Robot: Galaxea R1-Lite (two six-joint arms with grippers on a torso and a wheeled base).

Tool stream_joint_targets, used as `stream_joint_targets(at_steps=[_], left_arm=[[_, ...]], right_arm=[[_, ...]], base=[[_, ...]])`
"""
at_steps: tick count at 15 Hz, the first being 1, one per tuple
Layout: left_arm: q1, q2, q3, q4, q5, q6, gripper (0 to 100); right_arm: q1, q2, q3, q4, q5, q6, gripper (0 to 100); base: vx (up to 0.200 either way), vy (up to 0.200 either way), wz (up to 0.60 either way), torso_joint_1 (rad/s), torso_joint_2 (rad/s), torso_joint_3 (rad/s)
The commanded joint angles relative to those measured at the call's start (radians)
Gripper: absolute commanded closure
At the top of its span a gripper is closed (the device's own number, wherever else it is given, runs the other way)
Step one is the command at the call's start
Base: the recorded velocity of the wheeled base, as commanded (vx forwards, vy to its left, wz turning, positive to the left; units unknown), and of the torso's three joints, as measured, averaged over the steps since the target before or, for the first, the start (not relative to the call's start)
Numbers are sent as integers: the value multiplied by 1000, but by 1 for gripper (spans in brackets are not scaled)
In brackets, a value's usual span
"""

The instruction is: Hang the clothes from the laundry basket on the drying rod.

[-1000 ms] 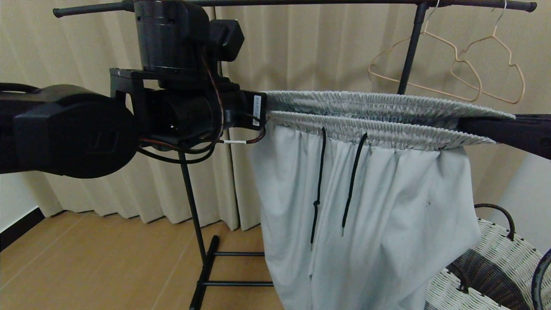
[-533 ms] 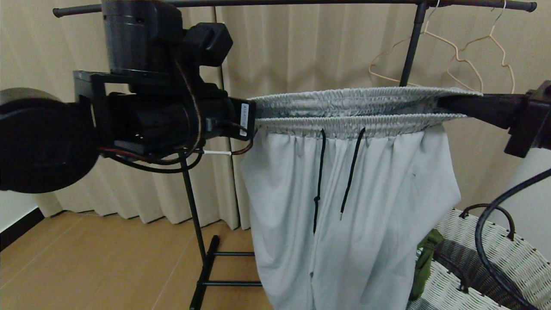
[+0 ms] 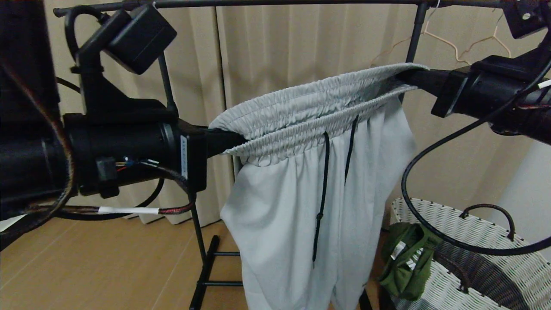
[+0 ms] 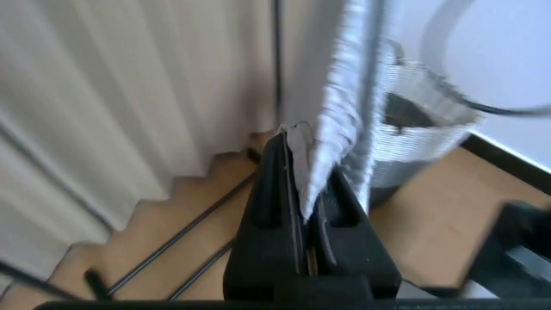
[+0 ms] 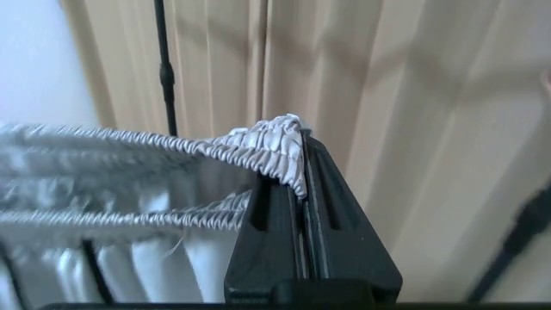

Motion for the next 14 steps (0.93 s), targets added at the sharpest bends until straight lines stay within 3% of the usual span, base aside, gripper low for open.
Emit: stream_joint_targets(at_steps=[1, 6, 10, 12, 13, 14], left_arm=[[-48, -78, 36, -2, -3, 0, 100], [-71, -89, 55, -3, 2, 0, 100], [-26, -69, 41, -2, 43, 32, 100], [78, 0, 27, -36, 129, 181, 100], [87, 18, 16, -62, 140, 193, 100], [87, 60, -16, -120, 157, 193, 100]], right_arm=[[10, 63, -30, -10, -1, 13, 100], [34, 48, -19, -1, -7, 13, 100], [30, -4, -18, 39, -13, 10, 100], [11, -60, -29, 105, -16, 7, 100], [7, -80, -29, 128, -16, 7, 100], [5, -139, -26, 226, -16, 6, 100]], base=[[0, 0, 0, 0, 0, 0], [0, 0, 0, 0, 0, 0], [0, 0, 0, 0, 0, 0], [0, 0, 0, 0, 0, 0], [0, 0, 0, 0, 0, 0], [0, 0, 0, 0, 0, 0]])
